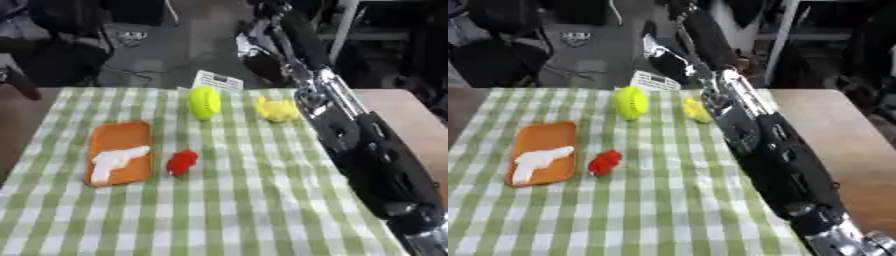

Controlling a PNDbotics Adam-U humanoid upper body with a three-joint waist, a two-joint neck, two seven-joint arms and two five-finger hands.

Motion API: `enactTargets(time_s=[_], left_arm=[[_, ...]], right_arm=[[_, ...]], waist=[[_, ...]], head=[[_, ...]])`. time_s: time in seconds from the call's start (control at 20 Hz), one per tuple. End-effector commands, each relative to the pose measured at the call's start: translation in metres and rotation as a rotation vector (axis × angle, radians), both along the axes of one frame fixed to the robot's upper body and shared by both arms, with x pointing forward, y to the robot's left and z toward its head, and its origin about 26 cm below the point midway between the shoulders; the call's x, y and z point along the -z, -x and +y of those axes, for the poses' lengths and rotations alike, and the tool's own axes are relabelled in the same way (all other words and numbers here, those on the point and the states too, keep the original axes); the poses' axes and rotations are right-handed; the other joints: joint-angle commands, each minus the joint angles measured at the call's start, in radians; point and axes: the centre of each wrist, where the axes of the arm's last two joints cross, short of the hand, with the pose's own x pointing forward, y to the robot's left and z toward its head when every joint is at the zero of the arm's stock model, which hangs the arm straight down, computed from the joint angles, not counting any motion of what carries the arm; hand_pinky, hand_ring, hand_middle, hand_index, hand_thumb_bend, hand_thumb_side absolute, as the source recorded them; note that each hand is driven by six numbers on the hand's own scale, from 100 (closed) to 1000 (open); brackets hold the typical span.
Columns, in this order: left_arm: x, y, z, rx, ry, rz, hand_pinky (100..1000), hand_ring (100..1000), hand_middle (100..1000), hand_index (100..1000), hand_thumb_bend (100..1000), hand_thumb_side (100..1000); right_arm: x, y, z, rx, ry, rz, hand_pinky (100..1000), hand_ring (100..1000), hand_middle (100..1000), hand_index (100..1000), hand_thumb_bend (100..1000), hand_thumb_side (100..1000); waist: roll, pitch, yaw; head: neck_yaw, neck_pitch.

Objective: Pick up objects on the table and place them in the box.

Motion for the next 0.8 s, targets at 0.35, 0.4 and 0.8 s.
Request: enactTargets(time_s=[0.35, 0.4, 0.8], left_arm=[[0.019, -0.011, 0.023, -0.153, -0.044, 0.077, 371, 742, 836, 816, 123, 957], [0.023, -0.013, 0.026, -0.165, -0.050, 0.091, 367, 742, 837, 819, 117, 962], [0.040, -0.021, 0.033, -0.198, -0.074, 0.144, 345, 738, 843, 831, 110, 969]], right_arm=[[-0.012, 0.039, -0.025, -0.049, -0.083, -0.032, 526, 668, 792, 836, 100, 561], [-0.009, 0.044, -0.028, -0.055, -0.091, -0.024, 522, 665, 792, 835, 100, 557], [0.009, 0.076, -0.047, -0.085, -0.177, 0.034, 480, 632, 773, 818, 100, 547]], waist=[[0.024, -0.032, -0.049], [0.025, -0.031, -0.055], [0.031, -0.024, -0.071]], head=[[0.088, 0.038], [0.099, 0.039], [0.144, 0.043]])
